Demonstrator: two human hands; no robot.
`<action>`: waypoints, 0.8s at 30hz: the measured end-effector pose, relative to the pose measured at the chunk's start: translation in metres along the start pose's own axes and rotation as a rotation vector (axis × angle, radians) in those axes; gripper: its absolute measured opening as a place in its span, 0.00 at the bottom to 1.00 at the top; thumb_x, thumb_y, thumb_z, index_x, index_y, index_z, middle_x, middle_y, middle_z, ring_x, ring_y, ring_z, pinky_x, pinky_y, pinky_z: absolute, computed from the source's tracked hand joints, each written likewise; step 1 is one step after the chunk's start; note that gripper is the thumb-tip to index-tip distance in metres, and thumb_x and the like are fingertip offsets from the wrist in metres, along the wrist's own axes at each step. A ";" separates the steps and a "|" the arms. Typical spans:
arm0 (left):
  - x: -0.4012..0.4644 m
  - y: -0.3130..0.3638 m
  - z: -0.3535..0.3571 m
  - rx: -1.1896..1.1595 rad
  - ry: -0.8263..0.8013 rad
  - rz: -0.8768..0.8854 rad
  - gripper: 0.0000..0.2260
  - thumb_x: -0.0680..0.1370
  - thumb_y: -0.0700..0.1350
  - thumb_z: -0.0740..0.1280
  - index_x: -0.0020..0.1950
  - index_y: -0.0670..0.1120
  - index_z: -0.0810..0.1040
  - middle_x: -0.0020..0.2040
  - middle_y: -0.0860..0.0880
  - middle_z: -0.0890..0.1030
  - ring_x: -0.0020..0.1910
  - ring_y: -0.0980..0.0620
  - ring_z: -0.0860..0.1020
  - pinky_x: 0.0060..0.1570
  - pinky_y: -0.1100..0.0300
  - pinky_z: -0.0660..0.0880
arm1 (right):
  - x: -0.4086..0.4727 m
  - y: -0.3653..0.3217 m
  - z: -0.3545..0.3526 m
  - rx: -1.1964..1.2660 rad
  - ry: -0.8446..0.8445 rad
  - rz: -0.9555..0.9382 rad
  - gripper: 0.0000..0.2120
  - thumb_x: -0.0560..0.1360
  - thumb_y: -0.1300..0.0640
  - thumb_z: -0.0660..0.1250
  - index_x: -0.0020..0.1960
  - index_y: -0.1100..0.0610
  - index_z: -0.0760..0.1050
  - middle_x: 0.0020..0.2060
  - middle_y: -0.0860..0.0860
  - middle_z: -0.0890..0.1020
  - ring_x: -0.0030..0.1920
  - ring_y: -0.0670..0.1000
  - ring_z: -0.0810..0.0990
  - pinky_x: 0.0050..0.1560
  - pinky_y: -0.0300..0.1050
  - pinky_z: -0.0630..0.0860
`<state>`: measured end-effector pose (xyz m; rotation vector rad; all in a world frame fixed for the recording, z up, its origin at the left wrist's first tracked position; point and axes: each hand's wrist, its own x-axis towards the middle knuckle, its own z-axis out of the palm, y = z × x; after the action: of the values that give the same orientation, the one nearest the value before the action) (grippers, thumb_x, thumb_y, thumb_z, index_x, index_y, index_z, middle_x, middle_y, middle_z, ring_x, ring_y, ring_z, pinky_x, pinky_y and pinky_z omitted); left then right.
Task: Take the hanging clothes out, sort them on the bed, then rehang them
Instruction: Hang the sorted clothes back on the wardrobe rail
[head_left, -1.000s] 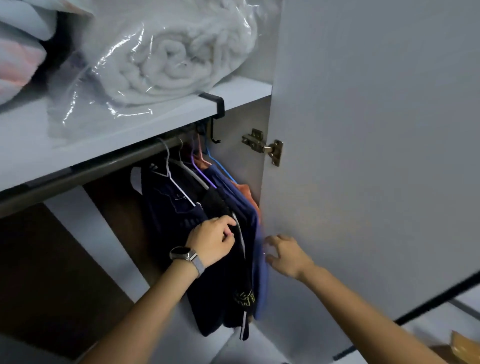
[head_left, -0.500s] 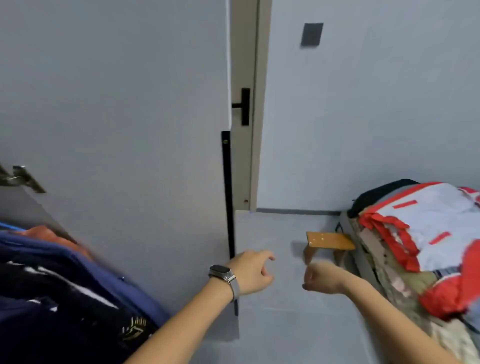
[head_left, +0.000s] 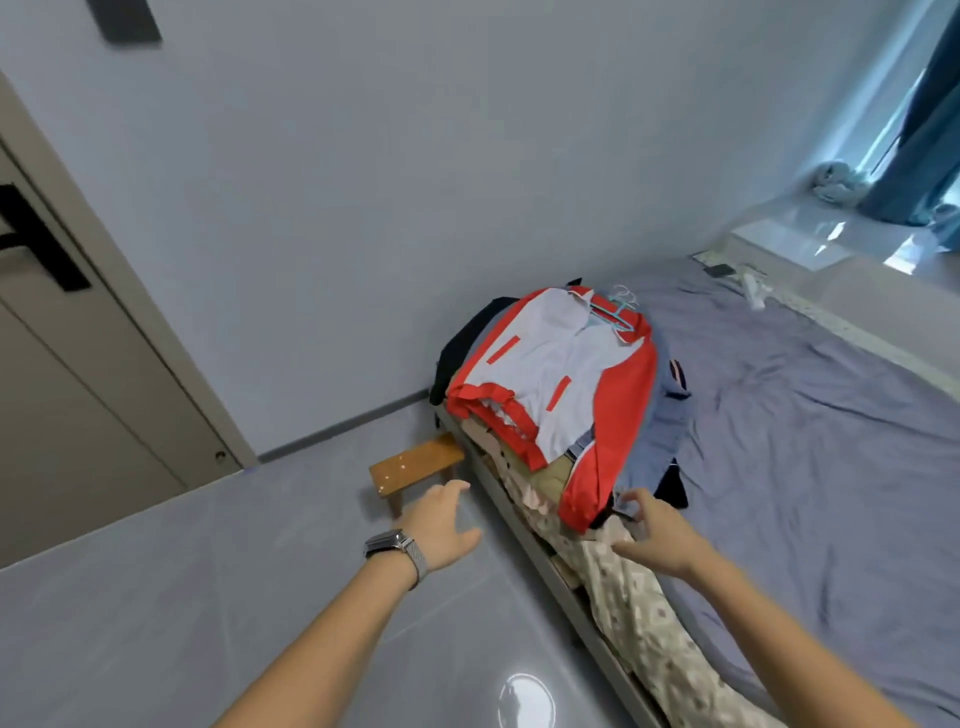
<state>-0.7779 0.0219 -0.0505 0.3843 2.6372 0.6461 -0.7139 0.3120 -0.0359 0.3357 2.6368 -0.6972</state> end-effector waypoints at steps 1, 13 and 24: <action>0.017 0.005 0.000 -0.015 0.003 0.000 0.30 0.73 0.58 0.65 0.72 0.52 0.60 0.64 0.50 0.70 0.56 0.50 0.75 0.54 0.52 0.76 | 0.009 0.007 -0.005 0.026 0.018 0.006 0.31 0.71 0.54 0.72 0.69 0.56 0.62 0.55 0.49 0.72 0.58 0.51 0.74 0.46 0.38 0.65; 0.254 -0.010 -0.064 -0.042 -0.081 0.024 0.31 0.73 0.59 0.66 0.72 0.53 0.59 0.58 0.52 0.74 0.53 0.54 0.76 0.52 0.58 0.76 | 0.202 0.023 -0.050 0.142 0.139 0.269 0.22 0.79 0.46 0.60 0.67 0.57 0.67 0.62 0.55 0.74 0.56 0.52 0.75 0.51 0.43 0.71; 0.415 0.000 -0.082 -0.124 -0.136 0.063 0.23 0.75 0.54 0.66 0.68 0.50 0.67 0.56 0.53 0.74 0.53 0.56 0.74 0.54 0.62 0.74 | 0.350 0.060 -0.065 0.218 0.140 0.436 0.19 0.81 0.47 0.56 0.63 0.60 0.69 0.60 0.58 0.75 0.59 0.55 0.74 0.54 0.45 0.69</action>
<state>-1.1805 0.1357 -0.1121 0.4590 2.4509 0.7711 -1.0278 0.4412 -0.1585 1.0187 2.4842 -0.8315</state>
